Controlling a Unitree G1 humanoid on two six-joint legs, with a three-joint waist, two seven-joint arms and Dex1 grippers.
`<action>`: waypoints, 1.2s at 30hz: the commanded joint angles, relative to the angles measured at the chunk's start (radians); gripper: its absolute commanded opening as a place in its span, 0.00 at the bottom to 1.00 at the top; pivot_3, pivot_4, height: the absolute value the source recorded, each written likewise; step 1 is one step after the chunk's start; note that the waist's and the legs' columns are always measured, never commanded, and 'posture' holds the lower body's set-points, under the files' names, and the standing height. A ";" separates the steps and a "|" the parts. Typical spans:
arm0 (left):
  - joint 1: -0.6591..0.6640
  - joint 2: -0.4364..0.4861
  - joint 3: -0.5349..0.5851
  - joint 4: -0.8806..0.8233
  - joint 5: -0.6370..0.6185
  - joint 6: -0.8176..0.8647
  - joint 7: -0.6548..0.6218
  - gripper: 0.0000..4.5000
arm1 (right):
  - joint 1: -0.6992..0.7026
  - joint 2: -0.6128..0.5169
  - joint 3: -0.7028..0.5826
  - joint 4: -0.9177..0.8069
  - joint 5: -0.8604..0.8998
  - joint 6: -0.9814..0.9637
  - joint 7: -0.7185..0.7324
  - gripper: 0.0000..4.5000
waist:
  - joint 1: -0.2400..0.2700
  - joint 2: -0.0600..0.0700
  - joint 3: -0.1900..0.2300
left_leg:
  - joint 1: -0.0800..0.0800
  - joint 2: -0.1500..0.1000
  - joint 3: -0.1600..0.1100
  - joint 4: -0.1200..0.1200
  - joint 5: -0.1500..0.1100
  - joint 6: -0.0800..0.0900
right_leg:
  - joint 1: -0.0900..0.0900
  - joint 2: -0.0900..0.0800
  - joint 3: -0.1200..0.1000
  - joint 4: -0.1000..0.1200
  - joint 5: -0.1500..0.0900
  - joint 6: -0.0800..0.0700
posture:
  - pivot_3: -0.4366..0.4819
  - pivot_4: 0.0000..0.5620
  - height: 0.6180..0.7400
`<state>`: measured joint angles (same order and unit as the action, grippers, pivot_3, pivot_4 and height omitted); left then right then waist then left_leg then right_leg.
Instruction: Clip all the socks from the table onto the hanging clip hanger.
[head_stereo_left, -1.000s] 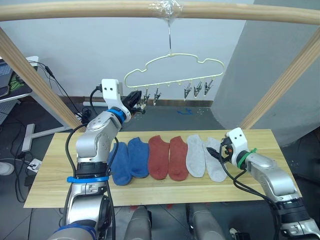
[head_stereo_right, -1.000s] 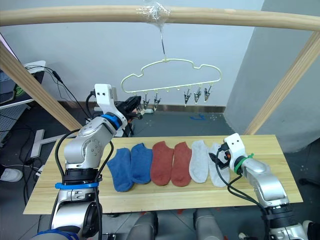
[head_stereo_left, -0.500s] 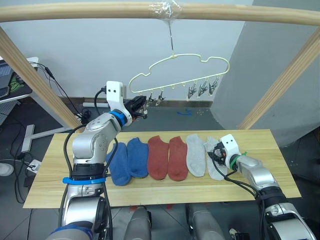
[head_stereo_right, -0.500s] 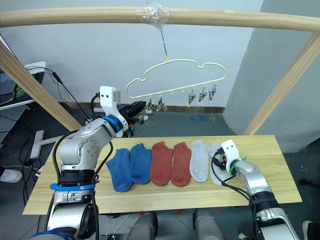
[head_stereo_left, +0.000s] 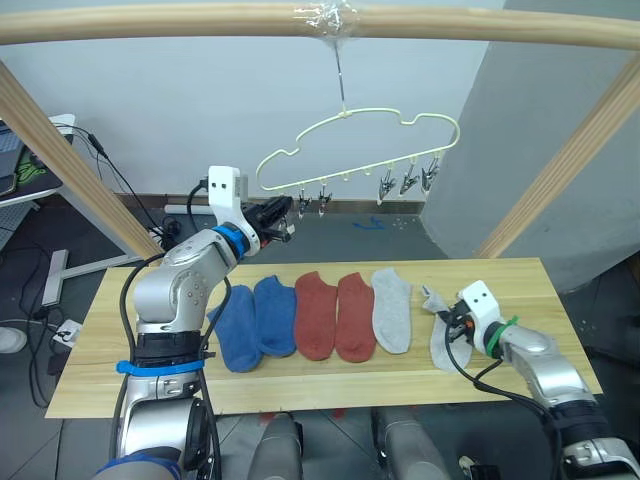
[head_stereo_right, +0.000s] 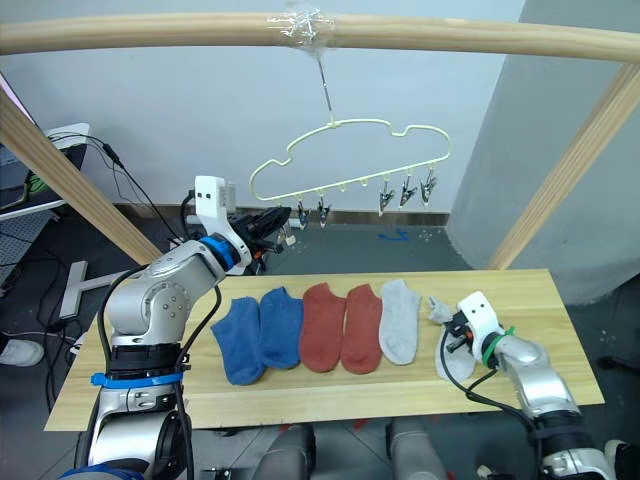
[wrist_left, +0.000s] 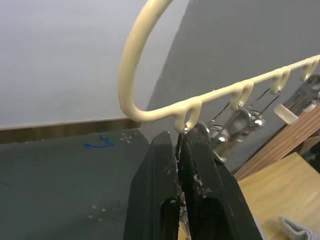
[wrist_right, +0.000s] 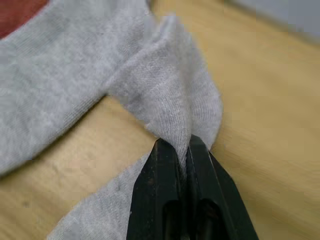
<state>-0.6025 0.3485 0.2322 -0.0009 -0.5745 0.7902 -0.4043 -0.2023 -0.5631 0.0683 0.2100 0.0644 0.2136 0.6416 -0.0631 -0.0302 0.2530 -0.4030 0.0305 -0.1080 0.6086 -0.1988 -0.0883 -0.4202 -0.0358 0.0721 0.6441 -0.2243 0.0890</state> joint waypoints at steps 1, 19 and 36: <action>-0.014 -0.006 0.069 -0.007 -0.092 0.117 0.032 0.00 | -0.005 -0.017 0.053 -0.137 -0.056 -0.102 0.028 0.00 | -0.001 0.000 0.000 | 0.001 0.000 0.000 0.000 0.000 0.000 | 0.000 0.000 0.000 0.000 0.000 0.000 | 0.53 0.41 1.00; -0.113 -0.054 0.315 0.030 -0.463 0.418 0.258 0.00 | -0.290 0.385 0.345 -0.198 -0.348 -0.185 -0.230 0.00 | 0.034 -0.004 0.002 | -0.002 0.000 -0.004 -0.001 -0.002 -0.004 | -0.002 0.000 -0.002 -0.001 -0.002 -0.002 | 0.56 0.43 1.00; -0.102 -0.042 0.281 0.012 -0.511 0.401 0.242 0.00 | -0.302 0.434 0.335 -0.187 -0.348 -0.157 -0.232 0.00 | 0.031 -0.004 0.002 | -0.002 0.000 -0.004 -0.001 -0.002 -0.004 | -0.002 0.000 -0.002 0.000 -0.001 -0.002 | 0.53 0.42 1.00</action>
<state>-0.7029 0.2927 0.5178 0.0477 -1.0605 1.2057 -0.1439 -0.4913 -0.1368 0.4151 0.0444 -0.2917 0.0605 0.4129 -0.0317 -0.0337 0.2550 -0.4053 0.0302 -0.1121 0.6078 -0.2006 -0.0925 -0.4219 -0.0357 0.0699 0.6436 -0.2258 0.0866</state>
